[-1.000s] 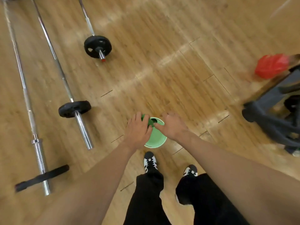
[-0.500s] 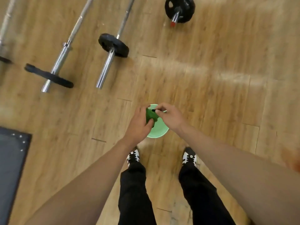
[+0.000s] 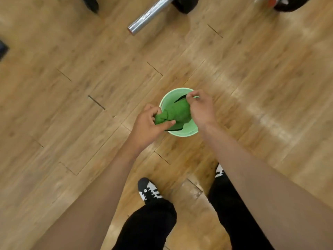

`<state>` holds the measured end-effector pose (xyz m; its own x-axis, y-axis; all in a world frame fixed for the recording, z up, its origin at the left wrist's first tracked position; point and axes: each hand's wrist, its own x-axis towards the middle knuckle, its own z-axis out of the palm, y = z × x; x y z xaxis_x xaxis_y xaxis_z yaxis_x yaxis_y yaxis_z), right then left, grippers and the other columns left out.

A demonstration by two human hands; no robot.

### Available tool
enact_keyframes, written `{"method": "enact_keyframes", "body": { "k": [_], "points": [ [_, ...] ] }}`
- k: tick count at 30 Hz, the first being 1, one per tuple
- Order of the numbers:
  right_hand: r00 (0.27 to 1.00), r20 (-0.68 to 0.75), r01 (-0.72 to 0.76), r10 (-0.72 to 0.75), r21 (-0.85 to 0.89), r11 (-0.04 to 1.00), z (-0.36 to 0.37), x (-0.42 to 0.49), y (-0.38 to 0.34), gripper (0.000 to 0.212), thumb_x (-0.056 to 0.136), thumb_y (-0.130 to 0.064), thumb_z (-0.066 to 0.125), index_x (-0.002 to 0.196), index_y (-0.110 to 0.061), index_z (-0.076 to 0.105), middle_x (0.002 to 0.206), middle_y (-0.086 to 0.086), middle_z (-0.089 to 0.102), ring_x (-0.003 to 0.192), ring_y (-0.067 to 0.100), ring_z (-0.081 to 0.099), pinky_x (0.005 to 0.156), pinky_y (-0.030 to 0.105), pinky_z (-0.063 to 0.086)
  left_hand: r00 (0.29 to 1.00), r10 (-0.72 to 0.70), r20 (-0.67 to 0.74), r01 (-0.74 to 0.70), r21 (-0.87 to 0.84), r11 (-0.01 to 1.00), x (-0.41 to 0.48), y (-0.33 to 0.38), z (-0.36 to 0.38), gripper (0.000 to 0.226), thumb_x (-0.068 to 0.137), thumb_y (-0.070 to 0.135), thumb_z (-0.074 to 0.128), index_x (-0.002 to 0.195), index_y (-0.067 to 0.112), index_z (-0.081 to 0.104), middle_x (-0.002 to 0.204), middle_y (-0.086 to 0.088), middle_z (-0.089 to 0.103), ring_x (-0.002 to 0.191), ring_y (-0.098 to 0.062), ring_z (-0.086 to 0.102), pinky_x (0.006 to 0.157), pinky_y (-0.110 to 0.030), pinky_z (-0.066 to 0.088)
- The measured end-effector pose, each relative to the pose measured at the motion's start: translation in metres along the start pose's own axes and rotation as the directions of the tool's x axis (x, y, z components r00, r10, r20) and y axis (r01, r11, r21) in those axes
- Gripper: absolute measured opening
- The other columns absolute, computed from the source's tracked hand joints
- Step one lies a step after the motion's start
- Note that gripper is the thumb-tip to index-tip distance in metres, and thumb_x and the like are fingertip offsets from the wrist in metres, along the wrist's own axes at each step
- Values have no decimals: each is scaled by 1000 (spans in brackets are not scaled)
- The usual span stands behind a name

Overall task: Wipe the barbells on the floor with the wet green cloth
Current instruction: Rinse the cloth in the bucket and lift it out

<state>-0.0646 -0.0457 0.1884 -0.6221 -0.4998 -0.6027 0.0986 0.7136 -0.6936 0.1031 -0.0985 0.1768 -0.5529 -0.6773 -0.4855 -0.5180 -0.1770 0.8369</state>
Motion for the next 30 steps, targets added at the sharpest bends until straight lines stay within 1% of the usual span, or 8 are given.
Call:
{"method": "enact_keyframes", "body": {
  "k": [4, 7, 10, 13, 16, 19, 24, 30],
  "points": [
    [973, 224, 27, -49, 101, 995, 2, 27, 36, 11, 93, -42, 64, 87, -34, 67, 108, 13, 69, 104, 35, 64, 96, 52, 52, 985, -112, 130, 144, -267, 953, 16, -30, 7, 32, 95, 32, 73, 74, 19, 53, 72, 8, 55, 65, -6, 54, 59, -20, 41],
    [933, 341, 70, -117, 146, 987, -4, 61, 65, 13, 97, -37, 65, 85, -34, 65, 97, 10, 68, 89, 27, 60, 80, 46, 46, 937, -180, 299, 310, -476, 823, 41, -64, 22, 22, 103, 33, 59, 85, 20, 59, 83, 4, 64, 81, -11, 63, 70, -24, 49],
    [885, 434, 167, -167, 39, 985, -6, 100, 88, 14, 107, -30, 56, 94, -27, 60, 88, 1, 69, 79, 15, 63, 71, 36, 48, 945, -150, 291, 255, -365, 896, 73, -101, 39, 27, 93, 13, 72, 79, 20, 49, 77, 4, 61, 72, -11, 57, 62, -25, 43],
    [825, 523, 323, -215, -123, 938, -6, 144, 90, 16, 108, -31, 55, 94, -27, 60, 77, -6, 65, 66, 8, 58, 61, 26, 43, 955, -130, 266, 220, -343, 913, 110, -120, 34, 39, 83, -9, 75, 106, 14, 54, 93, -8, 79, 79, -22, 74, 71, -32, 61],
    [749, 623, 422, -226, -185, 887, -3, 187, 66, 17, 108, -34, 53, 96, -25, 61, 68, -13, 62, 58, 2, 55, 53, 19, 41, 916, -129, 381, 222, -211, 952, 151, -119, 14, 76, 66, 10, 93, 132, 16, 55, 112, -16, 77, 105, -31, 75, 101, -49, 52],
    [680, 683, 546, -266, -229, 806, 0, 222, 42, 17, 104, -36, 59, 101, -20, 66, 78, -11, 65, 65, -1, 59, 56, 17, 46, 890, -55, 453, 57, 10, 998, 186, -114, -4, 55, 68, 18, 88, 120, 8, 74, 116, -11, 77, 105, -20, 75, 99, -35, 57],
    [489, 858, 583, -158, -187, 790, -6, 259, 29, 41, 85, -14, 67, 125, -4, 68, 117, 10, 77, 104, 17, 74, 92, 27, 60, 882, 204, 424, -49, -350, 936, 219, -117, -28, 59, 63, 29, 97, 118, 15, 79, 119, -8, 77, 106, -17, 75, 88, -28, 59],
    [544, 719, 634, -433, -15, 773, -8, 270, 24, 32, 97, -25, 60, 122, -5, 64, 119, 13, 74, 106, 26, 72, 94, 40, 61, 927, 102, 360, 20, -320, 947, 221, -116, -41, 107, 43, 21, 107, 140, 8, 62, 136, -17, 68, 109, -26, 74, 83, -36, 64]
  ]
}}
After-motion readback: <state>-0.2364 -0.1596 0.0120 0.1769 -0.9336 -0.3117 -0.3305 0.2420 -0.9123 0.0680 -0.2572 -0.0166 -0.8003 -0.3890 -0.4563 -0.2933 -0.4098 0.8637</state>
